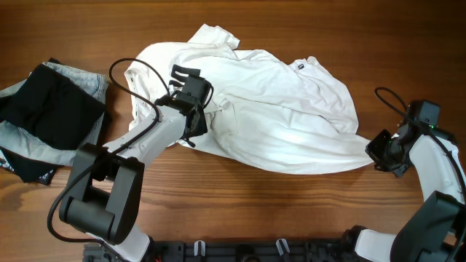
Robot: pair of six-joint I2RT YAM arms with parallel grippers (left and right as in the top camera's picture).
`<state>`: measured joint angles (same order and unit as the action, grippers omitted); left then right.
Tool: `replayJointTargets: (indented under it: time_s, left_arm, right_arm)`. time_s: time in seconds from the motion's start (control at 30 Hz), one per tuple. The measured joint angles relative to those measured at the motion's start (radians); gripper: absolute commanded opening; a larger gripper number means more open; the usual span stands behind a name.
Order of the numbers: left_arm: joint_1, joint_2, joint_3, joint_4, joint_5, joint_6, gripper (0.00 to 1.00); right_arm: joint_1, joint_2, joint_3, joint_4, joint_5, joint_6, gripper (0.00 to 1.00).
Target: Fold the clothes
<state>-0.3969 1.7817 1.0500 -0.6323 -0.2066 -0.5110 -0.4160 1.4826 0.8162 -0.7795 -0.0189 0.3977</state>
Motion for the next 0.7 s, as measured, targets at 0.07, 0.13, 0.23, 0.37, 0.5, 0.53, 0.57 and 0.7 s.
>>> replayJointTargets:
  time_s: [0.07,0.13,0.23,0.37,0.5,0.53,0.57,0.7]
  left_arm:
    - [0.000,0.000,0.000,0.002,0.003,0.007,0.15]
    - [0.000,0.000,0.000,0.008,0.005,0.006,0.10]
    - [0.000,0.000,0.000,0.011,0.009,0.008,0.04]
    - [0.000,0.000,0.000,0.011,0.006,0.010,0.04]
    - [0.000,0.000,0.003,-0.027,-0.006,0.032,0.04]
    - [0.000,-0.001,0.007,-0.043,-0.006,0.035,0.04]
    - [0.000,-0.002,0.013,-0.058,-0.006,0.037,0.04]
    - [0.001,-0.042,0.069,-0.146,-0.005,0.040,0.04]
  right_arm:
    - [0.000,0.000,0.000,0.000,0.000,0.000,0.08]
    - [0.000,0.000,0.000,0.000,0.000,0.000,0.08]
    - [0.000,0.000,0.000,0.000,0.000,0.000,0.08]
    - [0.000,0.000,0.000,0.000,0.000,0.000,0.08]
    - [0.000,0.000,0.000,0.000,0.000,0.000,0.08]
    - [0.000,0.000,0.000,0.000,0.000,0.000,0.08]
    - [0.000,0.000,0.000,0.000,0.000,0.000,0.08]
    - [0.000,0.000,0.000,0.000,0.000,-0.002,0.07]
